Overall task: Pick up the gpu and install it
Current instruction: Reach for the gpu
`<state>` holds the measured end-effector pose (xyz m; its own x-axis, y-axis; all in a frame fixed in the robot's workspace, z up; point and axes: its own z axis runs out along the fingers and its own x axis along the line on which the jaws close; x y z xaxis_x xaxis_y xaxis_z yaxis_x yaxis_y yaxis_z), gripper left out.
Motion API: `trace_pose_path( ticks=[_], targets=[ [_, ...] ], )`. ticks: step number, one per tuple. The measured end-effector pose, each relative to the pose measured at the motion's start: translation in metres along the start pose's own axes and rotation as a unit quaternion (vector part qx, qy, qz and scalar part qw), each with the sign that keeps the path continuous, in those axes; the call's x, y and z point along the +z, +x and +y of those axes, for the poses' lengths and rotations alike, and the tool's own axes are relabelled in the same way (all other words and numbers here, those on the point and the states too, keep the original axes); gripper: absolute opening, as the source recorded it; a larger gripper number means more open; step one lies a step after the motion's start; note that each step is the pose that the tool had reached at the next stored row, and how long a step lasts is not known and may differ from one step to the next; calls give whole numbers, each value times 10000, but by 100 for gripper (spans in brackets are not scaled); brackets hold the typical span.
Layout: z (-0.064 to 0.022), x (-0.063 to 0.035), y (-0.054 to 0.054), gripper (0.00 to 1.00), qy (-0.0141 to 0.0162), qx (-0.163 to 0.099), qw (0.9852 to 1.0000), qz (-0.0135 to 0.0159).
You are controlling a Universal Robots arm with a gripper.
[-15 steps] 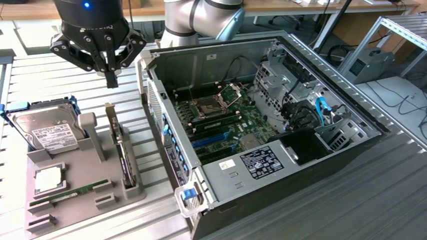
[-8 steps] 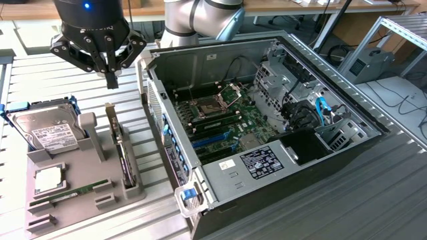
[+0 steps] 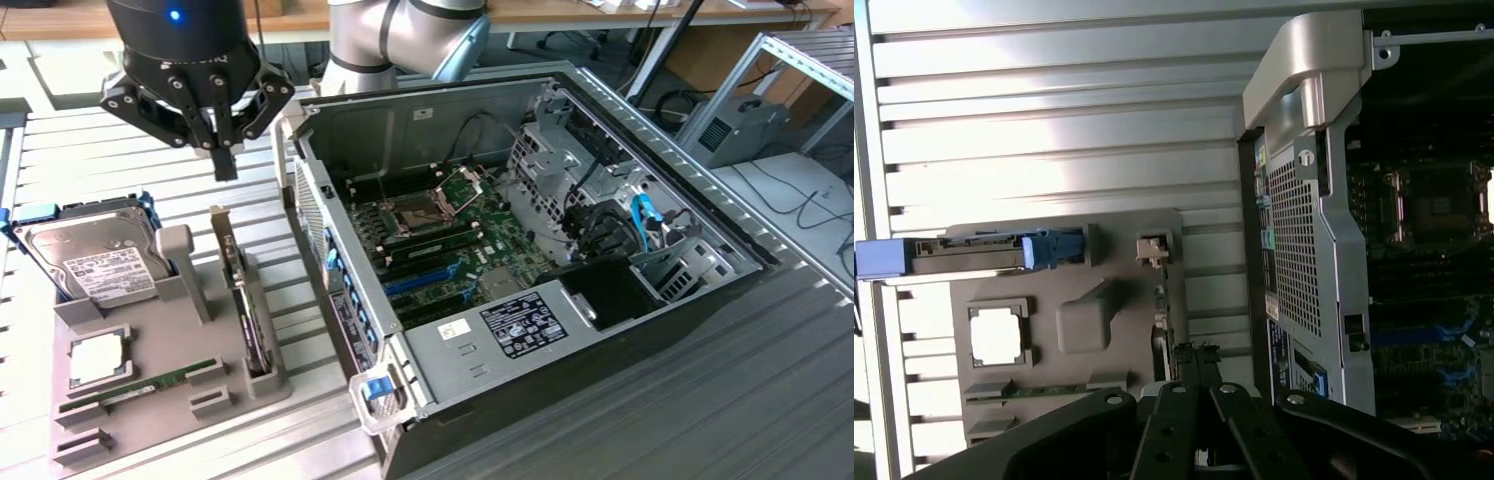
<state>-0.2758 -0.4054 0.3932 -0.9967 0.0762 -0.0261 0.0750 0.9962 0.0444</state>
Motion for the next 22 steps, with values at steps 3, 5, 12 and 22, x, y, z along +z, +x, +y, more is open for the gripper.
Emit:
trace_pose_path(
  ticks=[3, 5, 12, 22],
  targets=[
    [-13, 0, -1, 11, 0, 0, 10000, 0],
    [-21, -1, -1, 11, 0, 0, 10000, 0],
    [-200, -8, -14, 11, 0, 0, 10000, 0],
    [-298, -12, -19, 11, 0, 0, 10000, 0]
  ],
)
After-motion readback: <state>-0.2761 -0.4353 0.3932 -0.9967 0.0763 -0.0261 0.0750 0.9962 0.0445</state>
